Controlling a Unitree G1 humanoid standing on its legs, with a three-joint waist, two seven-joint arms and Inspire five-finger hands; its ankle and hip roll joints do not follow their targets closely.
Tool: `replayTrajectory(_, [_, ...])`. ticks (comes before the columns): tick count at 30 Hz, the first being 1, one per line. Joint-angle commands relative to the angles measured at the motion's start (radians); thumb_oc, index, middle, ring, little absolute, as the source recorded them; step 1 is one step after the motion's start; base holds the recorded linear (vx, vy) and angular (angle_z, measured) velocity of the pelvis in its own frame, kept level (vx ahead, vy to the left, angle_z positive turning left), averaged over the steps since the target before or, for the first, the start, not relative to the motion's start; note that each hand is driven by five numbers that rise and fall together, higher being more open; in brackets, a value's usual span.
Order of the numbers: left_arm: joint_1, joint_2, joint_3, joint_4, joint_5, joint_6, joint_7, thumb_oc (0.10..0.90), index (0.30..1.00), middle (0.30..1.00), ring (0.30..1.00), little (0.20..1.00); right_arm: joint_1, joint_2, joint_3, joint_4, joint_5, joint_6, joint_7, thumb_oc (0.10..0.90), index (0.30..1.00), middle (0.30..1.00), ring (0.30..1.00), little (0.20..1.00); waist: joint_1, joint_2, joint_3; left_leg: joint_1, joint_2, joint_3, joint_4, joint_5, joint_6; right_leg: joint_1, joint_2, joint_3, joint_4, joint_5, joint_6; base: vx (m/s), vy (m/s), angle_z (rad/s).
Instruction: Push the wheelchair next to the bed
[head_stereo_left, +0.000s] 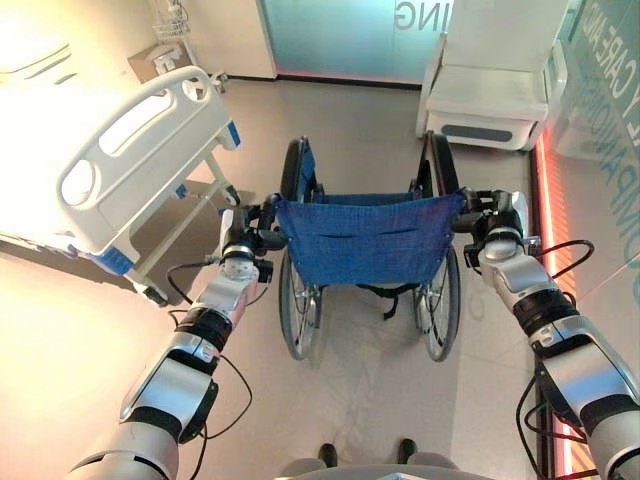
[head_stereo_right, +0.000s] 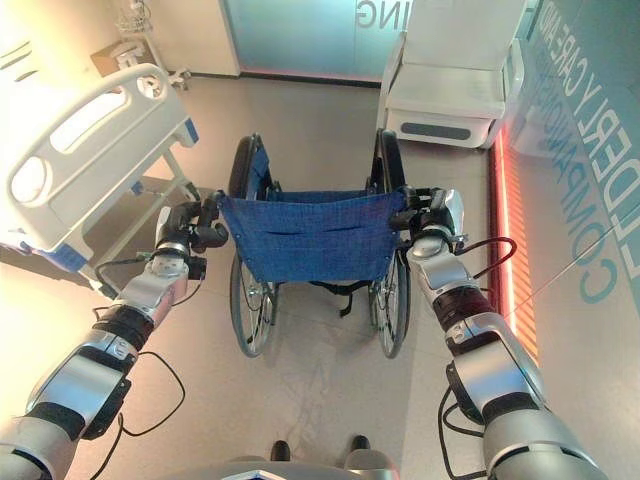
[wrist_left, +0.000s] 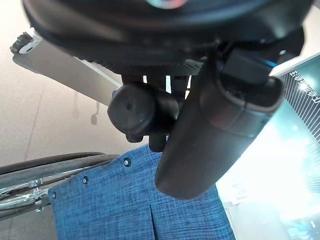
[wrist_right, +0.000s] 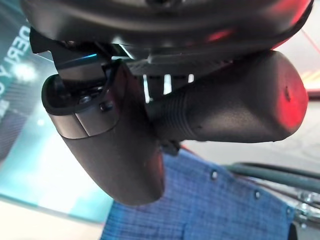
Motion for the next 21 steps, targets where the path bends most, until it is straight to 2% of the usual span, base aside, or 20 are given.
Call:
replayTrajectory(1, [-0.025,0.029,-0.050,-0.051,0.092,-0.149,-0.036,0.400,0.300,0.300,0.300,0.300,-0.014,0.026,0.072,-0.100,-0.039,-0.122,0.016,0.400,0.300,0.300,0.300,0.300,0.036,-0.039,0.031,-0.024,-0.122,0.014,0.032,-0.064,0.057,-0.028,-0.020,0.059,0.086,-0.027,-0.016,0.07,0.164,-0.01])
replayTrajectory(3, [-0.022,0.029,-0.044,-0.064,0.081,-0.161,-0.035,0.400,0.300,0.300,0.300,0.300,-0.015,0.031,0.066,-0.104,-0.045,-0.130,0.008,0.400,0.300,0.300,0.300,0.300,0.037,-0.033,0.039,-0.030,-0.120,0.017,0.039,-0.064,0.065,-0.051,-0.026,0.057,0.146,-0.050,-0.015,0.04,0.144,-0.02])
replayTrajectory(5, [-0.035,0.035,-0.041,-0.077,0.081,-0.158,-0.029,0.400,0.300,0.300,0.300,0.300,-0.021,0.031,0.061,-0.107,-0.041,-0.149,0.002,0.400,0.300,0.300,0.300,0.300,0.038,-0.021,0.055,-0.048,-0.113,0.034,0.058,-0.060,0.078,-0.116,-0.036,0.033,0.338,-0.084,-0.005,0.02,0.104,-0.08])
replayTrajectory(7, [-0.043,0.065,-0.040,-0.100,0.065,-0.156,-0.035,0.400,0.300,0.300,0.300,0.300,-0.007,0.016,0.048,-0.138,-0.024,-0.166,0.000,0.400,0.300,0.300,0.300,0.300,0.038,-0.022,0.086,-0.068,-0.110,0.034,0.098,-0.063,0.078,-0.219,-0.051,0.022,0.535,-0.012,0.024,0.04,0.034,-0.21])
replayTrajectory(8, [-0.042,0.074,-0.037,-0.111,0.065,-0.156,-0.040,0.400,0.300,0.300,0.300,0.300,0.009,0.007,0.040,-0.155,-0.020,-0.176,-0.002,0.400,0.300,0.300,0.300,0.300,0.035,-0.032,0.104,-0.069,-0.117,0.031,0.119,-0.072,0.079,-0.264,-0.064,0.023,0.559,0.058,0.038,0.21,-0.089,-0.27])
replayTrajectory(9, [-0.029,0.084,-0.025,-0.127,0.073,-0.162,-0.049,0.400,0.300,0.300,0.300,0.300,0.047,-0.011,0.016,-0.174,-0.027,-0.199,0.013,0.400,0.300,0.300,0.300,0.300,0.019,-0.049,0.138,-0.055,-0.127,0.015,0.147,-0.090,0.077,-0.343,-0.079,0.035,0.529,0.159,0.051,0.22,-0.094,-0.13])
replayTrajectory(10, [-0.027,0.085,-0.025,-0.129,0.074,-0.163,-0.050,0.400,0.300,0.300,0.300,0.300,0.052,-0.013,0.013,-0.177,-0.028,-0.200,0.015,0.400,0.300,0.300,0.300,0.300,0.016,-0.051,0.143,-0.050,-0.128,0.012,0.151,-0.096,0.077,-0.345,-0.080,0.035,0.522,0.163,0.053,0.33,-0.163,0.12])
replayTrajectory(11, [-0.026,0.090,-0.022,-0.134,0.071,-0.173,-0.054,0.400,0.300,0.300,0.300,0.300,0.073,-0.022,-0.008,-0.185,-0.036,-0.213,0.027,0.400,0.300,0.300,0.300,0.300,0.000,-0.068,0.158,-0.028,-0.142,-0.004,0.164,-0.125,0.071,-0.366,-0.097,0.034,0.409,0.212,0.064,0.34,-0.219,0.36])
replayTrajectory(12, [-0.050,0.093,-0.025,-0.115,0.063,-0.198,-0.061,0.400,0.300,0.300,0.300,0.300,0.076,-0.029,-0.027,-0.193,-0.043,-0.216,0.027,0.400,0.300,0.300,0.300,0.300,-0.020,-0.070,0.171,-0.009,-0.144,-0.037,0.168,-0.155,0.067,-0.390,-0.097,0.057,0.271,0.195,0.055,0.37,-0.264,0.41])
replayTrajectory(15, [-0.078,0.081,-0.029,-0.073,0.044,-0.244,-0.068,0.400,0.300,0.300,0.300,0.300,0.060,-0.038,-0.035,-0.189,-0.040,-0.217,0.029,0.400,0.300,0.300,0.300,0.300,-0.042,-0.067,0.161,0.012,-0.134,-0.065,0.172,-0.189,0.060,-0.361,-0.077,0.098,0.155,0.166,0.050,0.26,-0.234,0.55])
replayTrajectory(17, [-0.085,0.073,-0.027,-0.061,0.036,-0.255,-0.070,0.400,0.300,0.300,0.300,0.300,0.051,-0.042,-0.033,-0.180,-0.036,-0.214,0.032,0.400,0.300,0.300,0.300,0.300,-0.045,-0.077,0.145,0.011,-0.133,-0.060,0.189,-0.204,0.054,-0.332,-0.073,0.103,0.145,0.158,0.049,0.30,-0.270,0.56])
replayTrajectory(18, [-0.075,0.063,-0.020,-0.059,0.002,-0.261,-0.059,0.400,0.300,0.300,0.300,0.300,0.048,-0.044,-0.026,-0.168,-0.018,-0.216,0.044,0.400,0.300,0.300,0.300,0.300,-0.043,-0.085,0.118,0.008,-0.110,-0.050,0.230,-0.215,0.038,-0.302,-0.063,0.099,0.181,0.125,0.037,0.48,-0.389,0.43])
replayTrajectory(20, [-0.057,0.060,-0.017,-0.070,-0.008,-0.250,-0.061,0.400,0.300,0.300,0.300,0.300,0.054,-0.045,-0.015,-0.183,-0.010,-0.198,0.050,0.400,0.300,0.300,0.300,0.300,-0.042,-0.089,0.097,0.003,-0.083,-0.062,0.278,-0.205,0.021,-0.287,-0.047,0.107,0.219,0.086,0.020,0.41,-0.307,0.34])
replayTrajectory(21, [-0.047,0.060,-0.015,-0.087,-0.011,-0.242,-0.051,0.400,0.300,0.300,0.300,0.300,0.060,-0.048,-0.011,-0.200,-0.007,-0.185,0.049,0.400,0.300,0.300,0.300,0.300,-0.041,-0.095,0.086,0.000,-0.059,-0.054,0.326,-0.171,0.008,-0.275,-0.040,0.085,0.225,0.068,0.003,0.27,-0.189,0.10])
